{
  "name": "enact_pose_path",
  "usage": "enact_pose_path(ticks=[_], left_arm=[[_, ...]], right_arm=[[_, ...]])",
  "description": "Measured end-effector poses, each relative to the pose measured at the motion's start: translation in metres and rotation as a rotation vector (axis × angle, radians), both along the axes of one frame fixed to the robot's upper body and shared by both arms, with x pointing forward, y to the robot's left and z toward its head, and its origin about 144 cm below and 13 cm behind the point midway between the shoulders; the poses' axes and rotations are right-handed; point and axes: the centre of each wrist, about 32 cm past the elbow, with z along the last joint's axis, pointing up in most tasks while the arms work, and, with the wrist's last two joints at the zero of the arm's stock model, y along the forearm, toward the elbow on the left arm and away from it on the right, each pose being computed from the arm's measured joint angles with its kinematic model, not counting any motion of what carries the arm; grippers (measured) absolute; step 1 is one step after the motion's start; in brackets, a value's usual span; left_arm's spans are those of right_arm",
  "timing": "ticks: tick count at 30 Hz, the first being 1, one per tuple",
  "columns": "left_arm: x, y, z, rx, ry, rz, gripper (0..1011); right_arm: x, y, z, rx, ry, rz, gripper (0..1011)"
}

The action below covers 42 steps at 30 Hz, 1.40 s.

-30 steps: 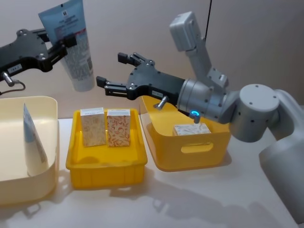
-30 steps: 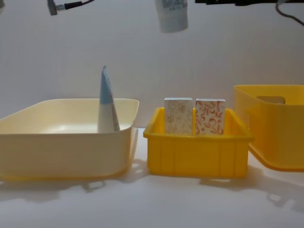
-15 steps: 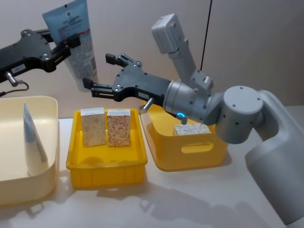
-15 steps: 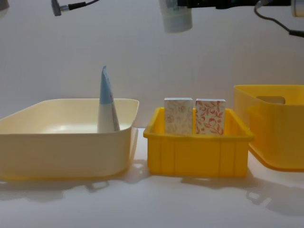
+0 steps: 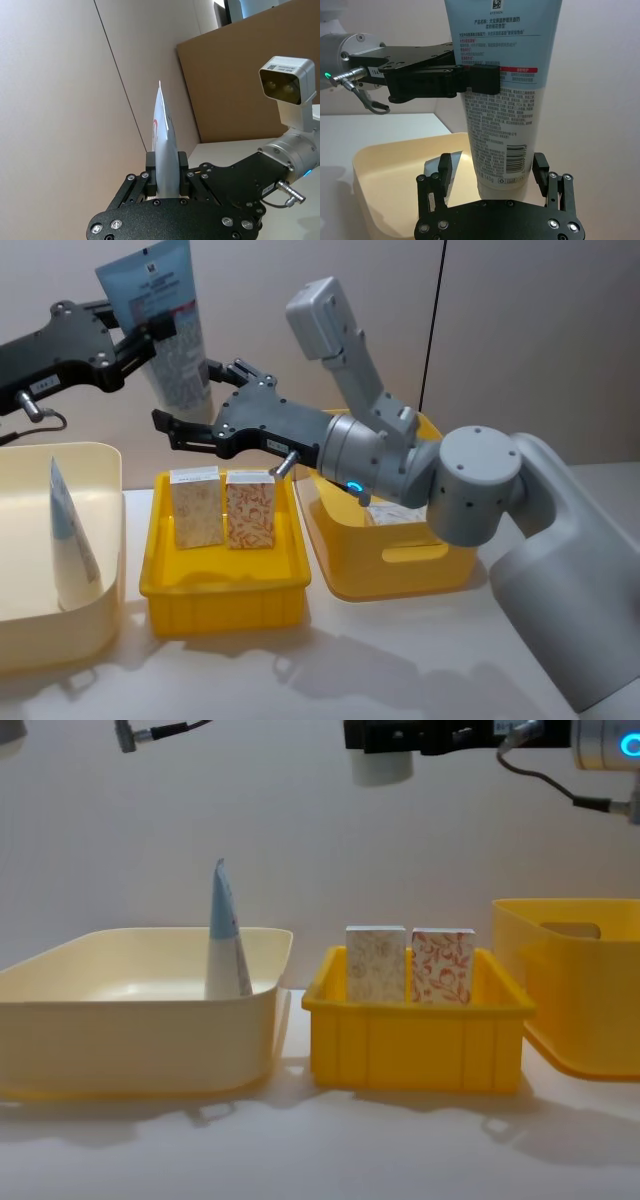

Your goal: Bimanual collaborative sorting of washing and personal care products

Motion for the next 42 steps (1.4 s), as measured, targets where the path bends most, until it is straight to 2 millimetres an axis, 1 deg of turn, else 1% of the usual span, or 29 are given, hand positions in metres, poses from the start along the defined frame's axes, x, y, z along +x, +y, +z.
enact_pose_path(ticks=[19, 25, 29, 32, 33, 35, 37, 42], left_arm=[[-0.002, -0.003, 0.0, -0.003, -0.003, -0.007, 235], [-0.002, -0.003, 0.0, -0.003, -0.005, -0.007, 236], [-0.002, -0.003, -0.001, -0.003, -0.005, -0.007, 236], [-0.002, -0.003, -0.001, -0.004, -0.005, -0.007, 236], [-0.002, -0.003, -0.001, -0.004, -0.005, -0.007, 236], [-0.002, -0.003, -0.001, -0.004, -0.005, -0.007, 236], [-0.003, -0.003, -0.001, -0.004, -0.005, -0.007, 236], [-0.003, -0.003, -0.001, -0.005, -0.006, -0.007, 235]], right_arm=[[0.006, 0.017, 0.0, 0.028, -0.011, -0.021, 1001], [0.007, 0.019, 0.001, 0.038, -0.013, -0.026, 1001], [0.007, 0.021, 0.002, 0.044, -0.014, -0.028, 941], [0.007, 0.021, 0.002, 0.047, -0.015, -0.03, 866], [0.007, 0.021, 0.002, 0.047, -0.015, -0.03, 815], [0.008, 0.022, 0.002, 0.049, -0.015, -0.032, 785], [0.008, 0.022, 0.002, 0.05, -0.015, -0.032, 721], [0.008, 0.023, 0.003, 0.052, -0.015, -0.032, 683]])
